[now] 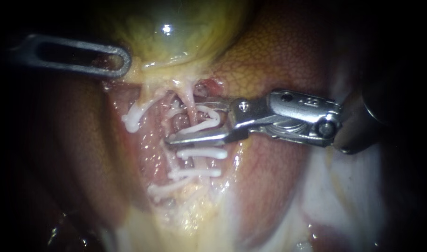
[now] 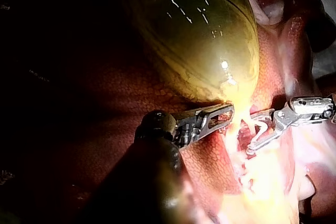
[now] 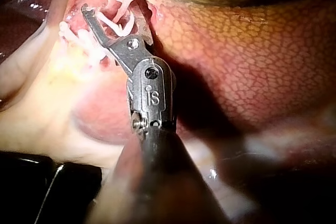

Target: Clipping third clip right tube

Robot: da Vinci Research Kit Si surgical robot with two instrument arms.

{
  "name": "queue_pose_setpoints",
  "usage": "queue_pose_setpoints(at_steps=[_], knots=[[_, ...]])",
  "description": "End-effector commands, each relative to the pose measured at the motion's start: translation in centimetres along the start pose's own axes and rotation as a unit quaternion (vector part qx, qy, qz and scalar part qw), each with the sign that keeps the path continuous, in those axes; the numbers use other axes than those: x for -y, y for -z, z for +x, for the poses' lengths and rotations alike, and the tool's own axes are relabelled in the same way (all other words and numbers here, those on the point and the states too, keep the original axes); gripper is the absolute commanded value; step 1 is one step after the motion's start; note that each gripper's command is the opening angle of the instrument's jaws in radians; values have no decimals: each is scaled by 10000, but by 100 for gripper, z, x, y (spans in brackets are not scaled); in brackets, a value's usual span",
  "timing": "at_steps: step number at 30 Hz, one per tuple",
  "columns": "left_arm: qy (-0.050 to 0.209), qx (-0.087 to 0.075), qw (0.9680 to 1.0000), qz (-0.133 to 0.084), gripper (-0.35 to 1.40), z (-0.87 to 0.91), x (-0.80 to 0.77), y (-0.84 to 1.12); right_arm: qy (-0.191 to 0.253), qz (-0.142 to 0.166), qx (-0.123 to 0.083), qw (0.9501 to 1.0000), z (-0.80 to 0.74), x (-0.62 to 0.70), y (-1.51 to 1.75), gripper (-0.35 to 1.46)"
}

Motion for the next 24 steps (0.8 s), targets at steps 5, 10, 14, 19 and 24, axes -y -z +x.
queue_pose_setpoints(at_steps=[5,10,14,19,24], knots=[[1,0,10000,0,-35,0,0,0,-22,174,-136,9998,19,2,2,42],[0,0,10000,0,-35,0,0,0,-59,171,-164,9997,33,9,3,41],[0,0,10000,0,-35,0,0,0,-70,186,-165,9997,37,15,3,39],[0,-1,10000,0,-35,0,0,0,-81,240,-161,9995,42,22,5,34],[0,-1,10000,0,-35,0,0,0,-96,273,-222,9993,48,26,6,32]])
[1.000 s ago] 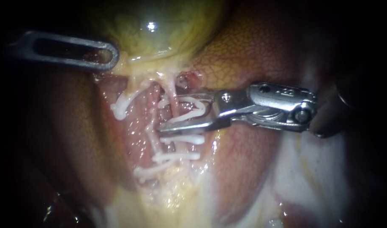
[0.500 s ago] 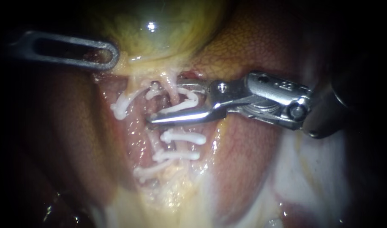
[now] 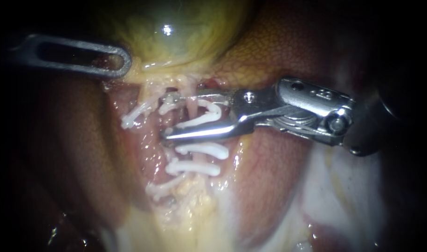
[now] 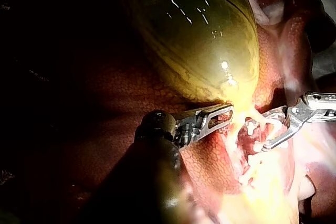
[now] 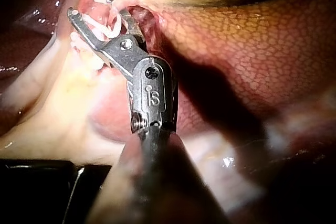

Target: Clipping third clip right tube

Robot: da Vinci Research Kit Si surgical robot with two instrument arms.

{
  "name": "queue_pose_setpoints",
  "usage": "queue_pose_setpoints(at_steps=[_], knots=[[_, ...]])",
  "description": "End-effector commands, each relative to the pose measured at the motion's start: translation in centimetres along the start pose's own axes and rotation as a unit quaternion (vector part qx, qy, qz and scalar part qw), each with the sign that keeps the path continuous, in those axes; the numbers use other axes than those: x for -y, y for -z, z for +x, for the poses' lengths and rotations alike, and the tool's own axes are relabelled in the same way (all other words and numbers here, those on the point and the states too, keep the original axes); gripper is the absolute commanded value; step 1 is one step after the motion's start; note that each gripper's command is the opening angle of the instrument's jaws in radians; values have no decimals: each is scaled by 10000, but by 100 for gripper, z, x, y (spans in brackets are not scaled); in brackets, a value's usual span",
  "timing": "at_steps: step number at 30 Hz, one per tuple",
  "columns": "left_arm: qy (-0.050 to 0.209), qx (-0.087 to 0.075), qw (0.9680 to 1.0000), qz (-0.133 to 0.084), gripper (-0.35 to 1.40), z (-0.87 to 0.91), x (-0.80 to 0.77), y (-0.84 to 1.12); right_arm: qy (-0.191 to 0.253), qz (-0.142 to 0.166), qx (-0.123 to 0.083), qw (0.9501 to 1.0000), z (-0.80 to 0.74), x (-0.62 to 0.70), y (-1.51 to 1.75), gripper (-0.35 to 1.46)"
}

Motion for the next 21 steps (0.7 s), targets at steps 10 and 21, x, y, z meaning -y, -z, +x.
queue_pose_setpoints(at_steps=[10,21], knots=[[-2,1,10000,1,-35,0,0,-1,-156,18,-189,9997,5,-3,-1,14],[-2,1,10000,1,-35,0,0,-1,-506,29,-223,9985,4,-7,0,-35]])
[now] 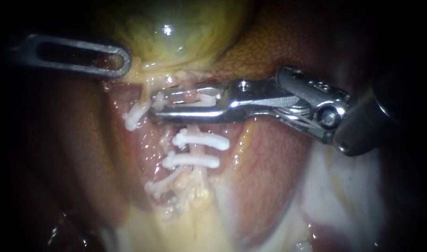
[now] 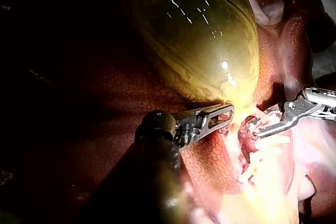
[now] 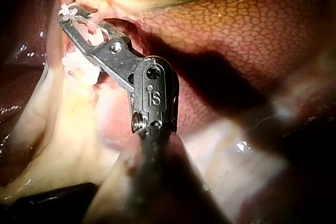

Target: Clipping third clip right tube

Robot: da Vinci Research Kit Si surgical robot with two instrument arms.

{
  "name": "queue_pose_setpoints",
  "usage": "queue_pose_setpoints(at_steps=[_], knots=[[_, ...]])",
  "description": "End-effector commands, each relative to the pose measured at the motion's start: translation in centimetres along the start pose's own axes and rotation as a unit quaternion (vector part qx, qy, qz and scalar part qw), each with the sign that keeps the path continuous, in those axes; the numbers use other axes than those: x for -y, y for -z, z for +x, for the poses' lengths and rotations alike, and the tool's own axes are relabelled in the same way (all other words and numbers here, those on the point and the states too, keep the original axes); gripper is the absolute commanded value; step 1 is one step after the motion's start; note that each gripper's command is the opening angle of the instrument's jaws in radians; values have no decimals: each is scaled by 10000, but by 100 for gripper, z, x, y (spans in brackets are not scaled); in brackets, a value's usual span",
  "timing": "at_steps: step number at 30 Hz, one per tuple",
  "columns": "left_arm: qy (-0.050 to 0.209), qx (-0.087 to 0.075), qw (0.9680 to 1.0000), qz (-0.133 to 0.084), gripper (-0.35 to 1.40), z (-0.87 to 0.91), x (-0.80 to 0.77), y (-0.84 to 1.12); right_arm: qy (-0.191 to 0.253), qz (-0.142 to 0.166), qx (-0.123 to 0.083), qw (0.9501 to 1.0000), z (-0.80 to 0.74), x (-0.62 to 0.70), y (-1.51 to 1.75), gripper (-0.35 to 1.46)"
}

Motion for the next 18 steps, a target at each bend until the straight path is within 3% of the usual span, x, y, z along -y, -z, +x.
queue_pose_setpoints(at_steps=[1,18], knots=[[0,0,10000,0,-35,0,0,0,5,9,4,10000,-1,1,1,-35],[0,0,10000,0,-35,0,0,0,-18,-59,-10,10000,-3,-1,5,-35]])
